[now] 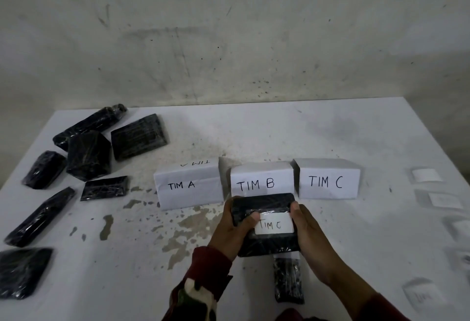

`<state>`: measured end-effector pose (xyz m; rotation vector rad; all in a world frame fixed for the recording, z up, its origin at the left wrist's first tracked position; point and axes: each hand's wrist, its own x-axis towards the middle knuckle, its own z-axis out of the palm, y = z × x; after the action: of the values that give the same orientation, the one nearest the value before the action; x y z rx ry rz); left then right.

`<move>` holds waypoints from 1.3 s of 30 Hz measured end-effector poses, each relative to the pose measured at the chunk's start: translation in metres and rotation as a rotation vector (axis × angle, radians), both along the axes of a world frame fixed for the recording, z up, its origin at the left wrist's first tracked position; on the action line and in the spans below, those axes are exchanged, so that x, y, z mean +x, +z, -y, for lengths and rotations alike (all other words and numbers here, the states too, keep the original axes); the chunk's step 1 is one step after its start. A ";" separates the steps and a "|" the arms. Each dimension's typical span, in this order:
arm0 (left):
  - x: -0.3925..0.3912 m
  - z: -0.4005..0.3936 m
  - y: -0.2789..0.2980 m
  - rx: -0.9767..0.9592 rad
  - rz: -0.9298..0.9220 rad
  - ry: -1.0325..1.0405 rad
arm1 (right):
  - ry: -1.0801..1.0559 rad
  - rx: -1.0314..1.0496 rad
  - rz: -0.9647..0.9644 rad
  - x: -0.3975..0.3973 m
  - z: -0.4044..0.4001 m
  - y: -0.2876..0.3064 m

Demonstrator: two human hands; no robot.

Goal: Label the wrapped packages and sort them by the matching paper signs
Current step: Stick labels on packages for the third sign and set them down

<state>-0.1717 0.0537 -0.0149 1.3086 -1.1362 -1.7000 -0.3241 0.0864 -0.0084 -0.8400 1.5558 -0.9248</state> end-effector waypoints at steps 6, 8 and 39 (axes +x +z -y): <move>0.001 0.001 -0.006 -0.039 0.041 -0.005 | -0.017 0.060 0.233 -0.003 0.001 0.002; 0.000 0.000 -0.007 -0.022 0.032 0.004 | 0.012 0.064 0.300 -0.004 0.001 0.004; -0.013 -0.005 -0.013 -0.055 0.013 0.214 | -0.135 -0.122 0.044 -0.010 0.003 0.000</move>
<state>-0.1847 0.0590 -0.0281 1.3566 -1.0039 -1.4966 -0.3339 0.0830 -0.0087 -0.8016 1.5450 -1.1378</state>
